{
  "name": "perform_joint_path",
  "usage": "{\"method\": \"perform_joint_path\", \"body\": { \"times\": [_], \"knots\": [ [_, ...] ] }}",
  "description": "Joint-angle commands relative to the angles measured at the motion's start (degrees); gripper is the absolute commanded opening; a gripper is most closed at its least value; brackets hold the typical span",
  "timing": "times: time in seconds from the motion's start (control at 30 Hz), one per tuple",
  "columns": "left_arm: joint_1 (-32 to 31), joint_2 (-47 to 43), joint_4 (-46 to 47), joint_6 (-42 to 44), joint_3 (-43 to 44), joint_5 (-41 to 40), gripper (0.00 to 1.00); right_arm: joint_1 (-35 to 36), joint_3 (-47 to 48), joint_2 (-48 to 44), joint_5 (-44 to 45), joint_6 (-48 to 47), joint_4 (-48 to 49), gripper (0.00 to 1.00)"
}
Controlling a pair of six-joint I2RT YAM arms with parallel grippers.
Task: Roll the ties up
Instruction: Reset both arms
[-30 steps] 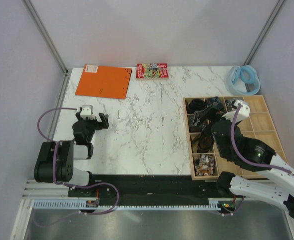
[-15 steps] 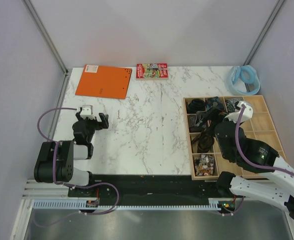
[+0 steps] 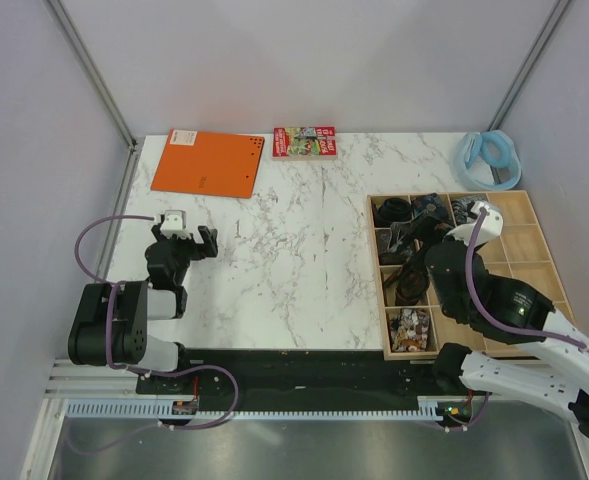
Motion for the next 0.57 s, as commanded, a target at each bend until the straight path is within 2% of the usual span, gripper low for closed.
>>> {"method": "perform_joint_path", "body": {
  "times": [0.0,0.23,0.4,0.53],
  "knots": [
    [-0.1,0.0,3.8,2.8,0.3,0.7,1.00,0.3,-0.2,0.7,0.7,1.1,0.1,0.98],
    [-0.1,-0.1,3.8,2.8,0.3,0.7,1.00,0.3,-0.2,1.6,-4.7,-4.6,5.0,0.98],
    [-0.1,0.0,3.8,2.8,0.3,0.7,1.00,0.3,-5.7,-3.0,-8.5,-10.6,15.6,0.98],
    [-0.1,0.0,3.8,2.8,0.3,0.7,1.00,0.3,-6.6,-4.6,-8.0,-13.3,17.4,0.98]
  ]
}}
